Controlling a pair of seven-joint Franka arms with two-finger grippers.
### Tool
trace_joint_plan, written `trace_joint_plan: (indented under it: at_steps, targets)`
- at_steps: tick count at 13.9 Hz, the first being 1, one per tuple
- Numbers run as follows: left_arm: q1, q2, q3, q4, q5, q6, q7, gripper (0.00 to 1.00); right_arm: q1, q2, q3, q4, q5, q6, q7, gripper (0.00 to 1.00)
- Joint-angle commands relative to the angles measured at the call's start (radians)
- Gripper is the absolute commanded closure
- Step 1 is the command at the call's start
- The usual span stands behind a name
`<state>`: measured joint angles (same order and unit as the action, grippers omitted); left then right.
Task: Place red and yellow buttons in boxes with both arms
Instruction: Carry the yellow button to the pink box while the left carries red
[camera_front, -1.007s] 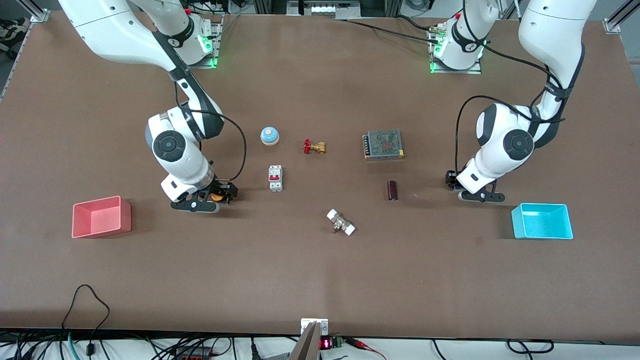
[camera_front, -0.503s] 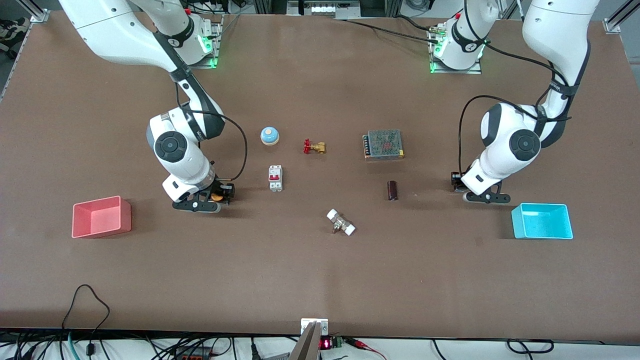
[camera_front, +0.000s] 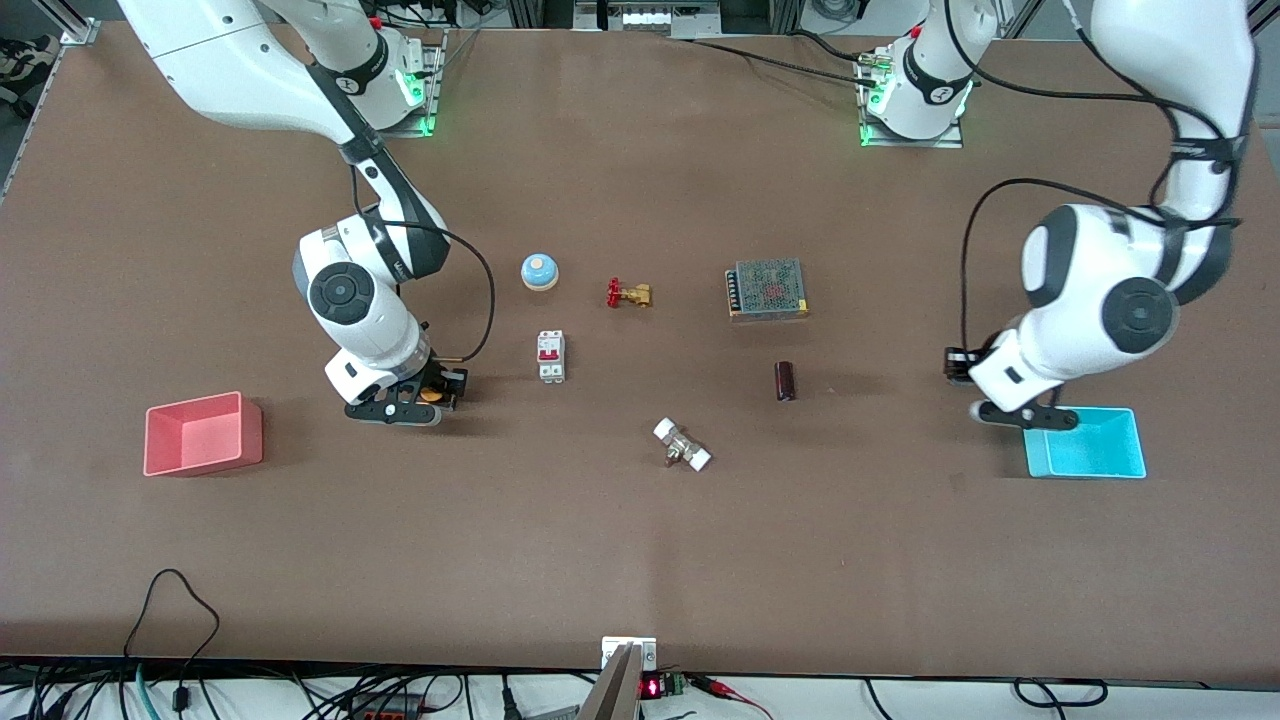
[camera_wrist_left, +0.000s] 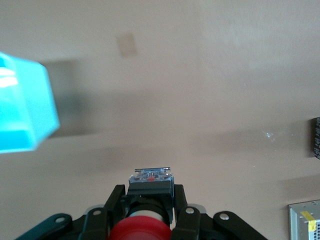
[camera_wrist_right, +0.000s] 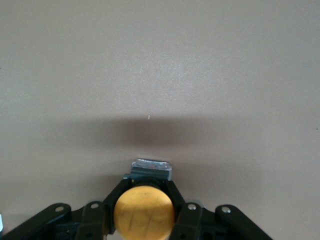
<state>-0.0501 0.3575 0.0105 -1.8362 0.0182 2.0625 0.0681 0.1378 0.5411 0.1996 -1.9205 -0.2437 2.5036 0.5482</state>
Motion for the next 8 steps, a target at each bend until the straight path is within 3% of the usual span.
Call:
trace_joint_plan:
  at_steps: [1,5,8]
  targets:
    - [0.056,0.028,0.0,0.124,0.113,-0.058,0.116,0.59,0.002,0.0,0.001,0.035,-0.022,-0.005,0.001,0.71]
    - [0.194,0.142,-0.001,0.264,0.134,-0.047,0.37,0.59,-0.009,-0.099,0.003,0.087,-0.017,-0.187,-0.049,0.71]
    - [0.269,0.228,-0.007,0.331,0.088,-0.045,0.462,0.59,-0.072,-0.219,0.004,0.107,-0.003,-0.334,-0.235,0.71]
